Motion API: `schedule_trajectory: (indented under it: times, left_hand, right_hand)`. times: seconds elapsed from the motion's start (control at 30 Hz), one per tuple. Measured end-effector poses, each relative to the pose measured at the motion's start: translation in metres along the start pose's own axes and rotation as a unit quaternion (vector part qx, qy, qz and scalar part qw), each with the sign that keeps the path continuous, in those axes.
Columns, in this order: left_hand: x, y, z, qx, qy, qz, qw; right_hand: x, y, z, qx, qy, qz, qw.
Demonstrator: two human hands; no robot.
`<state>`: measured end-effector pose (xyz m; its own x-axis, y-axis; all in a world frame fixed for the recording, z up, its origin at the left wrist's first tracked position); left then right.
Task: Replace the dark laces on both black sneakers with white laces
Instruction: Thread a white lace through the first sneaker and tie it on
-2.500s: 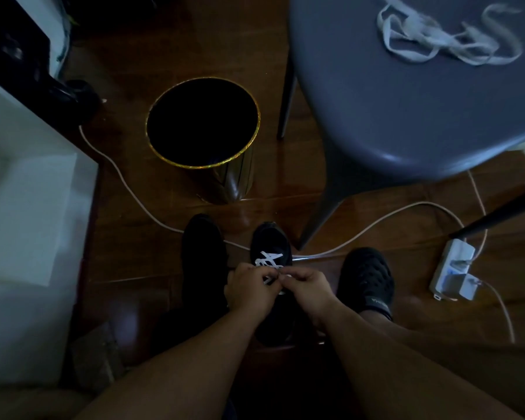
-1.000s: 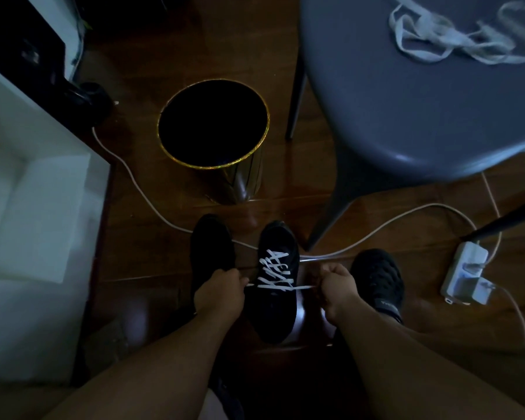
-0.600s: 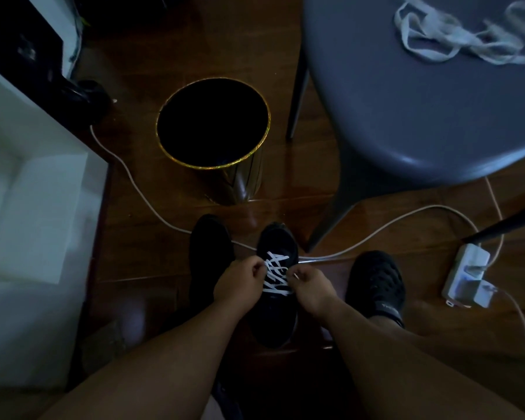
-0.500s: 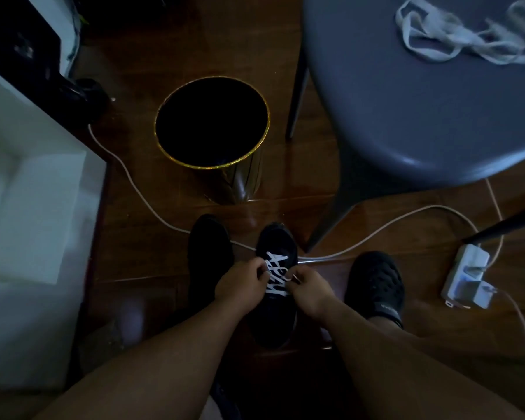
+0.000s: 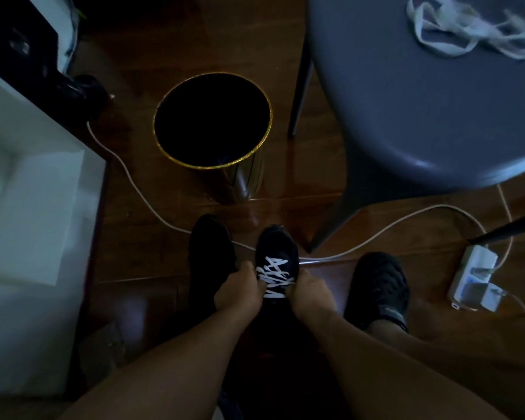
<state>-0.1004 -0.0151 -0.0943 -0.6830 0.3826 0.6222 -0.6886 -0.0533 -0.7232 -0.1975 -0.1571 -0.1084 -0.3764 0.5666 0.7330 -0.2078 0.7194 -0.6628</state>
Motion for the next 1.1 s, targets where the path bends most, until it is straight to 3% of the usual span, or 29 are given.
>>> schedule_trajectory:
  times: [0.23, 0.43, 0.6, 0.67, 0.83, 0.93, 1.0, 1.1]
  left_hand:
    - [0.008, 0.011, -0.005, 0.103, -0.027, 0.028, 0.994]
    - [0.013, -0.002, -0.002, 0.111, 0.079, 0.049, 0.989]
    - [0.039, -0.006, 0.028, -0.054, 0.228, 0.021, 0.972]
    - [0.049, 0.006, 0.031, -0.107, 0.229, 0.002, 0.967]
    - [0.048, 0.038, 0.031, -0.13, 0.119, -0.056, 0.983]
    - [0.036, 0.063, 0.024, 0.04, -0.015, -0.058, 0.997]
    - [0.033, 0.077, 0.023, 0.194, -0.092, -0.019, 0.976]
    - [0.037, 0.081, 0.025, 0.369, -0.2, 0.052, 0.906]
  right_hand:
    - [0.005, -0.001, 0.005, -0.062, 0.007, -0.01, 0.998]
    - [0.009, -0.016, 0.02, -0.149, 0.028, -0.039, 0.988]
    - [0.015, -0.017, 0.022, -0.215, 0.029, -0.048, 0.975]
    - [0.019, -0.017, 0.023, -0.237, 0.03, -0.052, 0.97]
    - [0.021, -0.004, 0.022, -0.176, -0.014, -0.084, 0.981]
    - [0.018, -0.001, 0.023, -0.147, -0.011, -0.053, 0.988]
    - [0.015, 0.001, 0.024, -0.165, -0.002, -0.043, 0.985]
    - [0.011, 0.008, 0.026, -0.216, 0.0, -0.056, 0.975]
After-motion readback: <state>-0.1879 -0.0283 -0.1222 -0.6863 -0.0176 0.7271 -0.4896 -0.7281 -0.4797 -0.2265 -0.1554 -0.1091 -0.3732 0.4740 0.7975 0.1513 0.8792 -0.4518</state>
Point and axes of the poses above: each hand's wrist, its own x-axis away from the middle knuckle, its own y-axis out of the palm, z = x × y, the point moved 7 cm from there along -x, towards the middle knuckle, and after that the axes turned 14 degrees about y, right-handed, at the moved point
